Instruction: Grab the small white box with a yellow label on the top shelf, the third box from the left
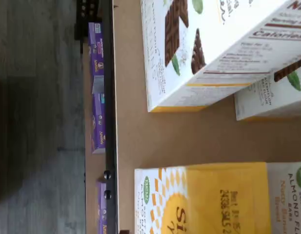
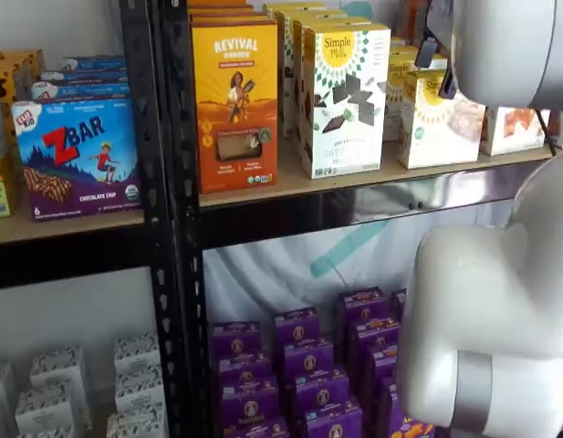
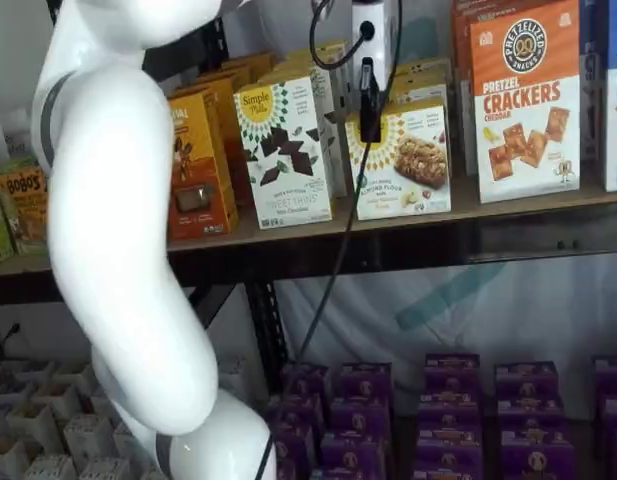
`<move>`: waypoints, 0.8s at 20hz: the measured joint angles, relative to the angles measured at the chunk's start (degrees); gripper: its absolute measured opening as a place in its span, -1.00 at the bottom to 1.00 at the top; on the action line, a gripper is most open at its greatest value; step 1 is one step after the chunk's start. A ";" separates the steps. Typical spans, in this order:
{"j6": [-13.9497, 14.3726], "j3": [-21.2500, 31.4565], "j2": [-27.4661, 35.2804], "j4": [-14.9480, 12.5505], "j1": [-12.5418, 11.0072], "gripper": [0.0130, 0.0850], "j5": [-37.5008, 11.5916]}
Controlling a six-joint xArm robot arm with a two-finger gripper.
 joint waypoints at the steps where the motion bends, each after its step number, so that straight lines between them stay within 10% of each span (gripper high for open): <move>1: 0.08 0.21 0.04 -0.18 0.18 1.00 -0.26; 16: 3.24 -1.51 2.39 -8.72 4.53 1.00 3.59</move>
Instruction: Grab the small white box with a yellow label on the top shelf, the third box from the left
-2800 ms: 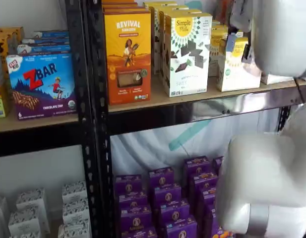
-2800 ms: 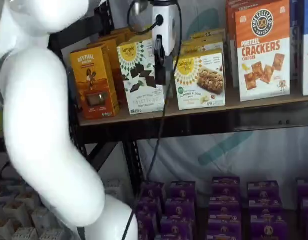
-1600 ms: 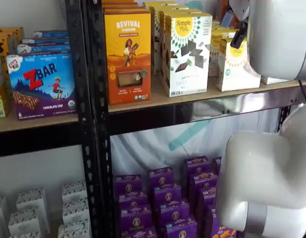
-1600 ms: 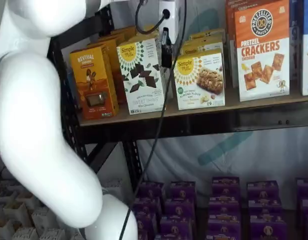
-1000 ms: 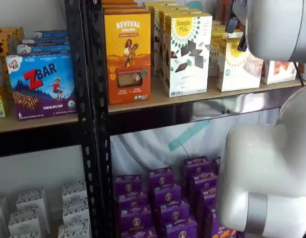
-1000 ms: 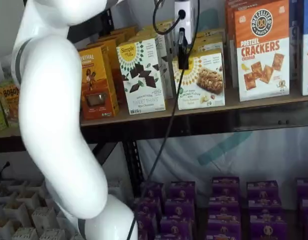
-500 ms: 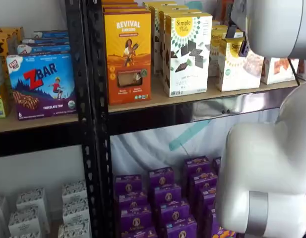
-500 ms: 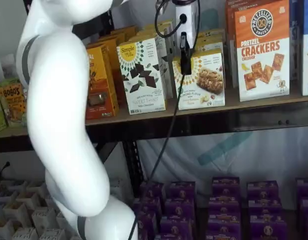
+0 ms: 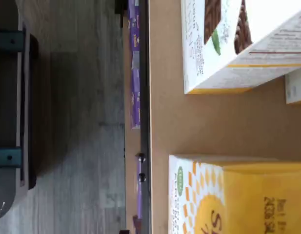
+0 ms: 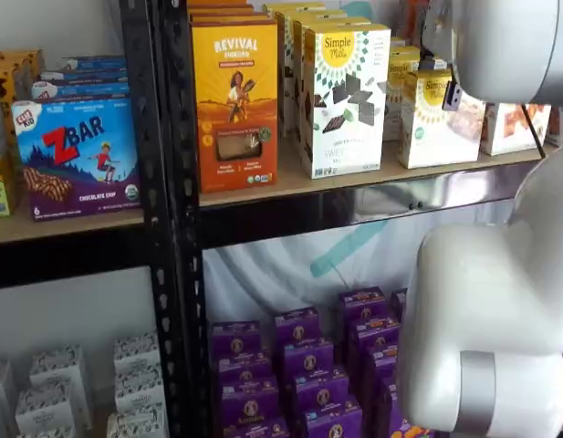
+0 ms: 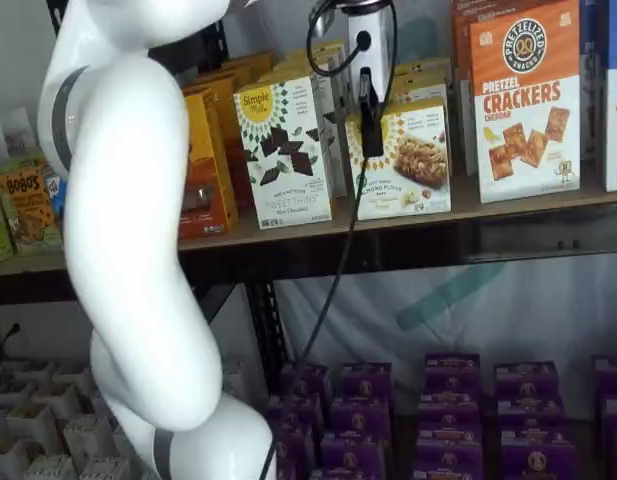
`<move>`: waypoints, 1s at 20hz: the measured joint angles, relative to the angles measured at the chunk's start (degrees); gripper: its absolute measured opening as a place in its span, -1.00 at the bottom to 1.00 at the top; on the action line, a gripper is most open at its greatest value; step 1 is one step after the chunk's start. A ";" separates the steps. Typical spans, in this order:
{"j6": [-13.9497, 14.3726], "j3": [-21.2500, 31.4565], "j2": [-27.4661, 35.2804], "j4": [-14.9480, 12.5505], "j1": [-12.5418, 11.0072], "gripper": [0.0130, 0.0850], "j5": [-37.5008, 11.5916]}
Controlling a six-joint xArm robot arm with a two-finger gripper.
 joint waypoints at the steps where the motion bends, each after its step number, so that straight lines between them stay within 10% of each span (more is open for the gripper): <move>1: 0.19 -0.12 0.11 -0.41 0.24 1.00 0.27; 11: 1.40 -1.16 0.74 -3.30 1.75 1.00 1.67; 20: 1.15 -1.43 0.88 -3.23 1.48 0.44 1.54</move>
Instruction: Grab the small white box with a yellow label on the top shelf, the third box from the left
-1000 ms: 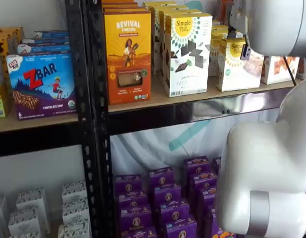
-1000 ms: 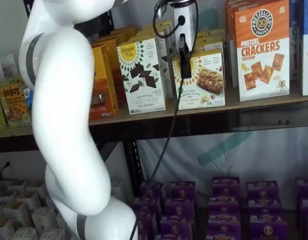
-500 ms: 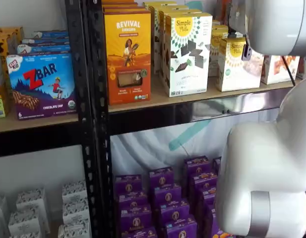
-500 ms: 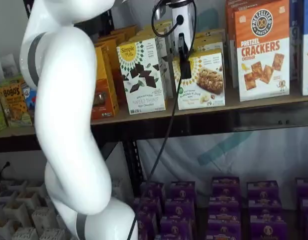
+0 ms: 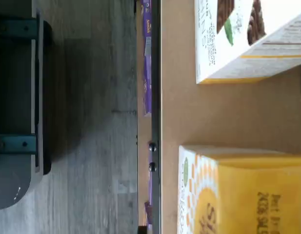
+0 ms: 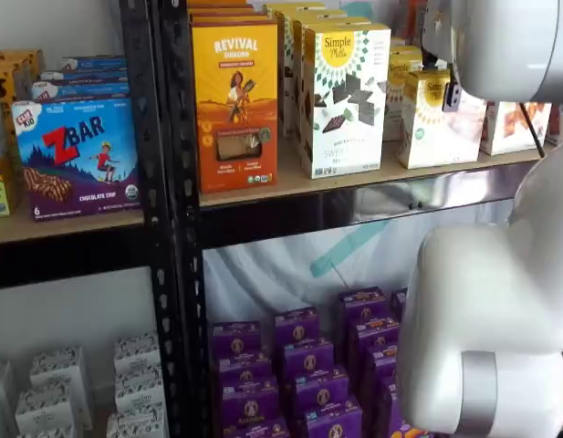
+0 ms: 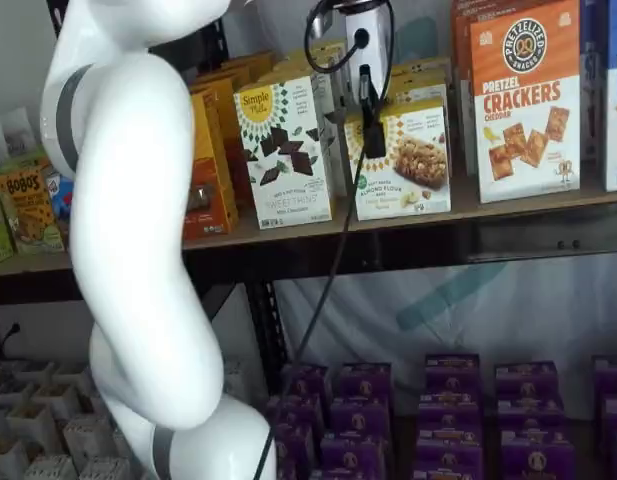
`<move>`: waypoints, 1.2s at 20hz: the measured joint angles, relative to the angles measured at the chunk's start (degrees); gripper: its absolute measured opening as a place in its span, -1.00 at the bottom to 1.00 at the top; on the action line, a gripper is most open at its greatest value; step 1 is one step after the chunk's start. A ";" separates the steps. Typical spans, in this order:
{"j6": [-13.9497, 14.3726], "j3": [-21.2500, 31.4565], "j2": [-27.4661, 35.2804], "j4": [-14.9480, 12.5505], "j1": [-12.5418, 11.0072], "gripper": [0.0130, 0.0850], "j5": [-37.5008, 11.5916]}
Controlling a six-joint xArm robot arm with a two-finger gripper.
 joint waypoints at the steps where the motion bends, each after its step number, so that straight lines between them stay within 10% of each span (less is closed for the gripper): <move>1: -0.11 -0.06 0.02 0.21 -0.14 0.44 -0.02; 14: 0.20 2.51 -1.47 -0.16 0.34 0.44 -2.09; 24: 0.62 4.12 -2.27 0.21 0.76 -0.11 -3.11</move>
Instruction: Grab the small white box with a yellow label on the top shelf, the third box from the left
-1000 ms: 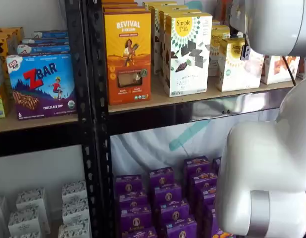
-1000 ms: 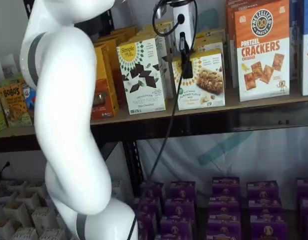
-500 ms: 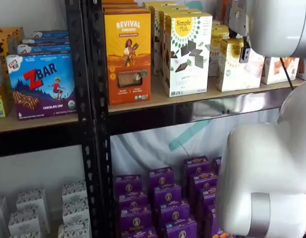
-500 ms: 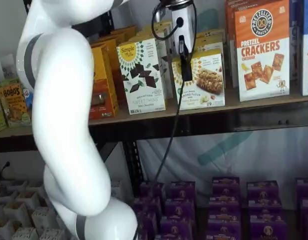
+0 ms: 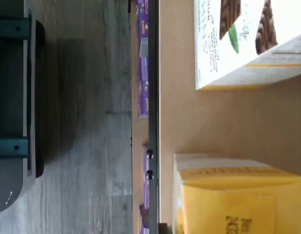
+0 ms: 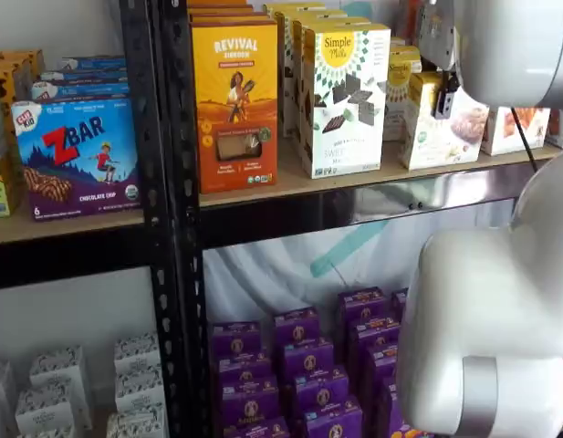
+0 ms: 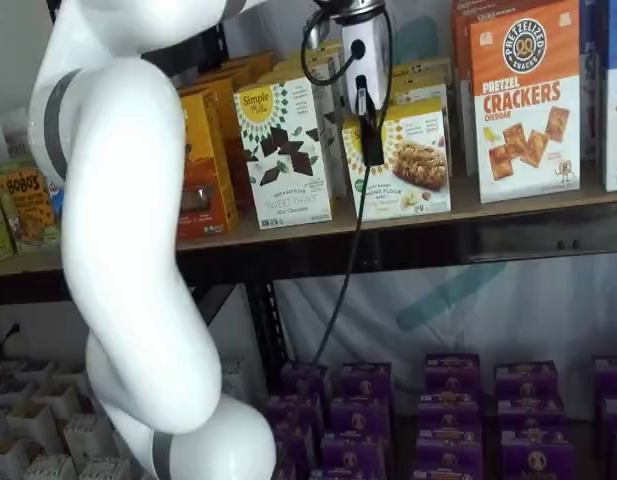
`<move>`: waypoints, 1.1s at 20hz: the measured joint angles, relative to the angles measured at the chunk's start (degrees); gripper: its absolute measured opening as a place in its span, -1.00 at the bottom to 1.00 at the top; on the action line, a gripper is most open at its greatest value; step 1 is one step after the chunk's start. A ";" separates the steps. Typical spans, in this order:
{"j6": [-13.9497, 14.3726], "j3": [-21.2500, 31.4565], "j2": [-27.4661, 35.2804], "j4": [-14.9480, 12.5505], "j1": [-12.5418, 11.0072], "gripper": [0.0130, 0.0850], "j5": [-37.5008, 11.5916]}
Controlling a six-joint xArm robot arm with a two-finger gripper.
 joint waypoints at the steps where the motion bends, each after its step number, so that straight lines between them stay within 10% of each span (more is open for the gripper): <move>1: -0.02 0.07 -0.03 0.10 -0.03 -0.11 -0.07; 10: -0.63 -1.86 1.05 1.06 -0.91 -0.56 2.83; 22: -2.01 2.52 -6.25 0.62 -2.58 -0.56 9.09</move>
